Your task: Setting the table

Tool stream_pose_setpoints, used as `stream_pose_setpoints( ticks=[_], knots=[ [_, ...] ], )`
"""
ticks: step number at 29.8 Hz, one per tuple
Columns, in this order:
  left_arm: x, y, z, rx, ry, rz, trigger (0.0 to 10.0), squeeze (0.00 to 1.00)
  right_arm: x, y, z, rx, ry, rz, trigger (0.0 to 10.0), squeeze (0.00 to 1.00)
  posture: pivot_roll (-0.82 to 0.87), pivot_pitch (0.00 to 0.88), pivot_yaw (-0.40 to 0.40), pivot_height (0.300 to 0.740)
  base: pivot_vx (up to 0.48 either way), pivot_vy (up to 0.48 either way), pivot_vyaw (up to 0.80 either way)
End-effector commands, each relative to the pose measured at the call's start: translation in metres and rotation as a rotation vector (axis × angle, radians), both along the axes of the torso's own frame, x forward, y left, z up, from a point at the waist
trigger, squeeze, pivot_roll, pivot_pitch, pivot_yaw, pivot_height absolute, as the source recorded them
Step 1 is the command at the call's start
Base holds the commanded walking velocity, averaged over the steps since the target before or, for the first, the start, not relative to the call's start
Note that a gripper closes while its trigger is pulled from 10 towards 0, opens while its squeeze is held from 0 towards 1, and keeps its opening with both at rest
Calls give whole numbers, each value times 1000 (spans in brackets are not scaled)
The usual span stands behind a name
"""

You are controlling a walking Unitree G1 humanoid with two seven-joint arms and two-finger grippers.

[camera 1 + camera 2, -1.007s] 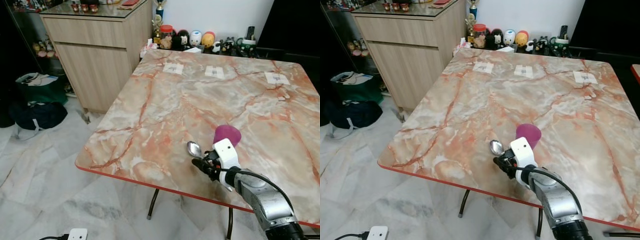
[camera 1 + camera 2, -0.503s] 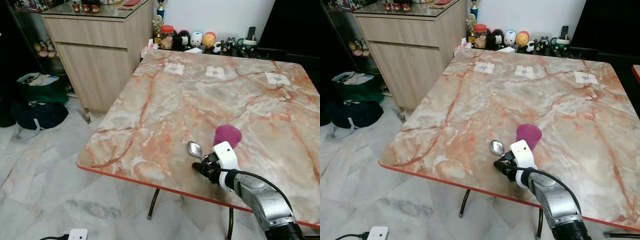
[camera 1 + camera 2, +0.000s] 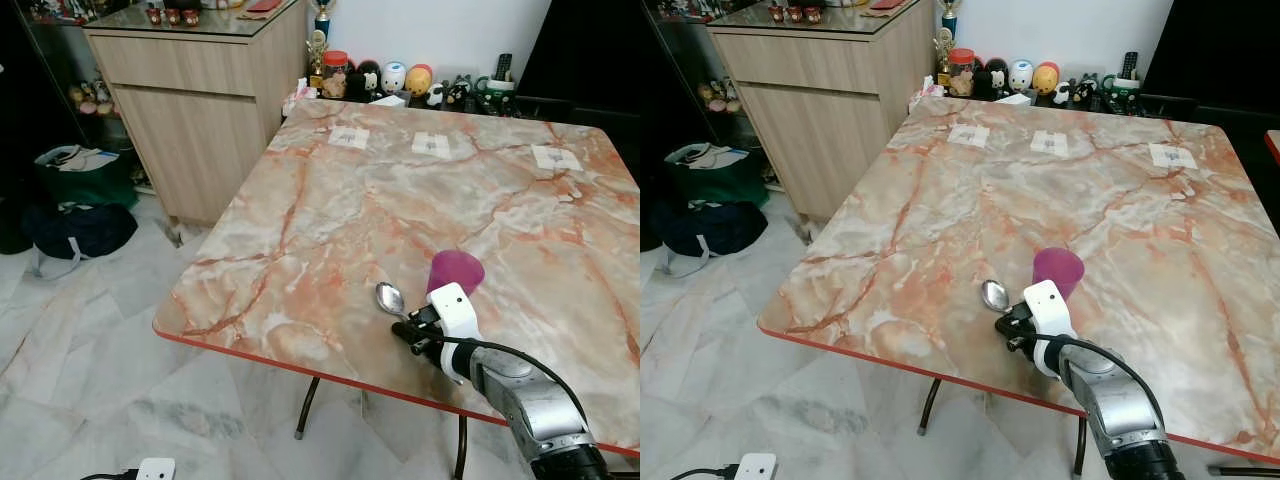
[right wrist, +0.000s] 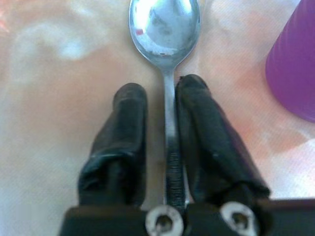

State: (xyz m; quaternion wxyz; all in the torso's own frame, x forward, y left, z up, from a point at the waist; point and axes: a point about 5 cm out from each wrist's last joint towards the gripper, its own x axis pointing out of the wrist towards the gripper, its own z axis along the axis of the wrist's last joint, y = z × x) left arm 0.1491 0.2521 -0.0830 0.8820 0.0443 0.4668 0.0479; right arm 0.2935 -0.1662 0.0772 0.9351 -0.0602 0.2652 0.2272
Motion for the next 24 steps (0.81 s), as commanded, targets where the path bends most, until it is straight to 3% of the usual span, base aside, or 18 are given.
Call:
stream_pose_setpoints(
  ticks=[1, 14, 20, 21, 22, 24],
  knots=[
    [-5, 1, -2, -6, 26, 7, 10000, 0, -1, -5, -5, -12, 26, -20, 0, 0, -66, 57, 25, 740, 0, 0, 0],
    [-5, 1, -2, -8, 30, 11, 10000, 0, -4, -3, -6, -17, 20, -14, 0, 0, -64, 58, 25, 740, 0, 0, 0],
    [-6, 1, -3, -5, 34, 11, 10000, 0, 2, 8, 4, 20, -67, -21, 0, 0, -63, 55, 26, 740, 0, 0, 0],
    [-6, 1, -3, -5, 34, 11, 10000, 0, 3, 11, 8, 38, -96, -23, 9216, 0, -63, 55, 25, 740, 0, 0, 0],
    [-6, 1, -3, -4, 35, 10, 10000, 0, 6, 16, 17, 72, -162, -34, 10000, 0, -62, 55, 26, 740, 0, 0, 0],
    [-7, 1, -3, -3, 37, 7, 10000, 0, 9, 20, 27, 99, -245, -50, 10000, 0, -62, 54, 26, 740, 0, 0, 0]
  ],
)
